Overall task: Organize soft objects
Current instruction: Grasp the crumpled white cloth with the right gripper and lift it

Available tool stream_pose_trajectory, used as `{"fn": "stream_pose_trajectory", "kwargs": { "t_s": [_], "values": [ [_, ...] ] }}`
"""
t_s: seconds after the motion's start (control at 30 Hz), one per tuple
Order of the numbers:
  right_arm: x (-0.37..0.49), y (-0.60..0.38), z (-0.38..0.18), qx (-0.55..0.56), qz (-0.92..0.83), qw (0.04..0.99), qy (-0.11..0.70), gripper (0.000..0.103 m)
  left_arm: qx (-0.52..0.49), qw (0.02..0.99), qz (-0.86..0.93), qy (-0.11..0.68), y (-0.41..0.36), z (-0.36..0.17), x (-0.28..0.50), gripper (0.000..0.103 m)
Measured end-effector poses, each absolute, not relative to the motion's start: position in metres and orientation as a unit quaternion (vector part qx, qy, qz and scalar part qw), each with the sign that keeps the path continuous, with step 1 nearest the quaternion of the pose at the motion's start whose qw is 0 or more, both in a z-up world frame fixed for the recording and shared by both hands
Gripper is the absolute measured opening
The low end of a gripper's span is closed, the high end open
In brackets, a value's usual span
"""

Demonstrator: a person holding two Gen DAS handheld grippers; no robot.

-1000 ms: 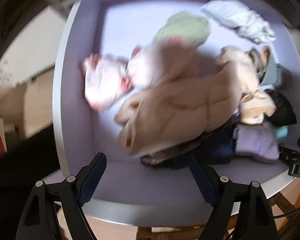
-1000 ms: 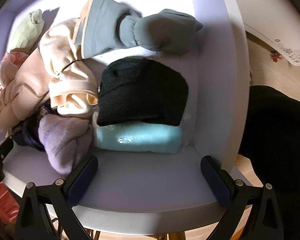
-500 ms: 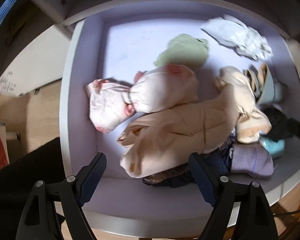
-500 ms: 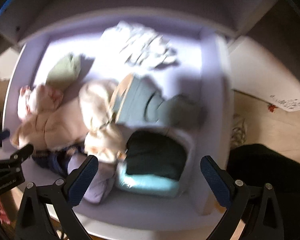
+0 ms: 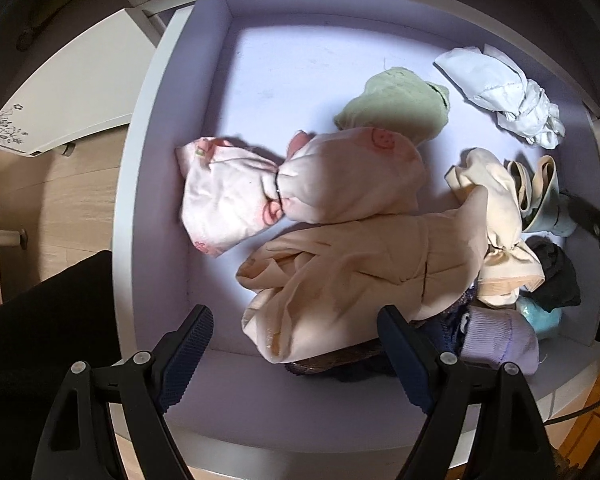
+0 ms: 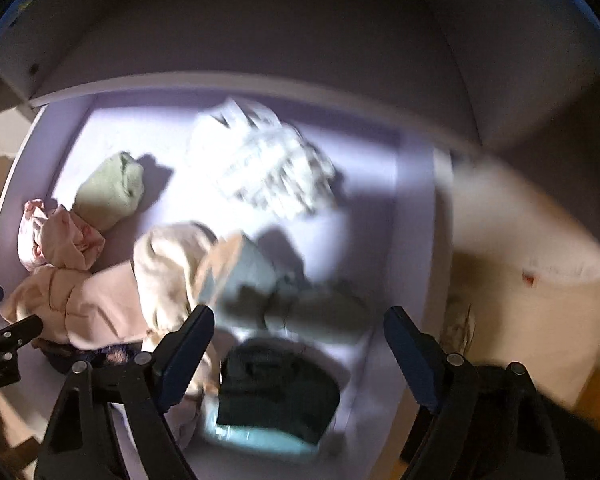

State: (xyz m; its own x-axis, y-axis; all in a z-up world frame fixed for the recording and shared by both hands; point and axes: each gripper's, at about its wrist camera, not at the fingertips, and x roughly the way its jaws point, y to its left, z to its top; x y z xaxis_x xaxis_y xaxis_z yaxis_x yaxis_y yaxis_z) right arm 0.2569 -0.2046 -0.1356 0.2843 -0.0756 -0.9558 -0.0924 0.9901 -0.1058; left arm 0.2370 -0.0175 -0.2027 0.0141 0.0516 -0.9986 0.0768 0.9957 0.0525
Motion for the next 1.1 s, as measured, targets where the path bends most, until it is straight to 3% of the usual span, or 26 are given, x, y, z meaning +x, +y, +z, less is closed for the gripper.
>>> {"fn": "stream_pose_trajectory", "kwargs": {
  "t_s": [0.23,0.47,0.63,0.83,1.1],
  "values": [
    [0.296,-0.164,-0.152,-0.199,0.028,0.81,0.551,0.071,0.044,0.712,-0.008,0.7,-0.027,-0.199,0.235,0.085],
    [0.336,-0.139,-0.179,-0.245,0.03,0.798,0.549,0.072,0.027,0.71,-0.005,0.704,-0.022,-0.199,0.239,0.085],
    [0.362,-0.136,-0.192,-0.246,0.02,0.791,0.56,0.073,0.021,0.707,-0.005,0.707,-0.019,-0.201,0.241,0.086],
    [0.37,-0.135,-0.187,-0.229,0.028,0.789,0.569,0.057,0.012,0.705,-0.004,0.709,-0.013,-0.205,0.243,0.086],
    [0.35,-0.123,-0.177,-0.153,0.067,0.784,0.598,0.051,0.024,0.708,-0.004,0.706,-0.018,-0.205,0.246,0.086]
  ]
}}
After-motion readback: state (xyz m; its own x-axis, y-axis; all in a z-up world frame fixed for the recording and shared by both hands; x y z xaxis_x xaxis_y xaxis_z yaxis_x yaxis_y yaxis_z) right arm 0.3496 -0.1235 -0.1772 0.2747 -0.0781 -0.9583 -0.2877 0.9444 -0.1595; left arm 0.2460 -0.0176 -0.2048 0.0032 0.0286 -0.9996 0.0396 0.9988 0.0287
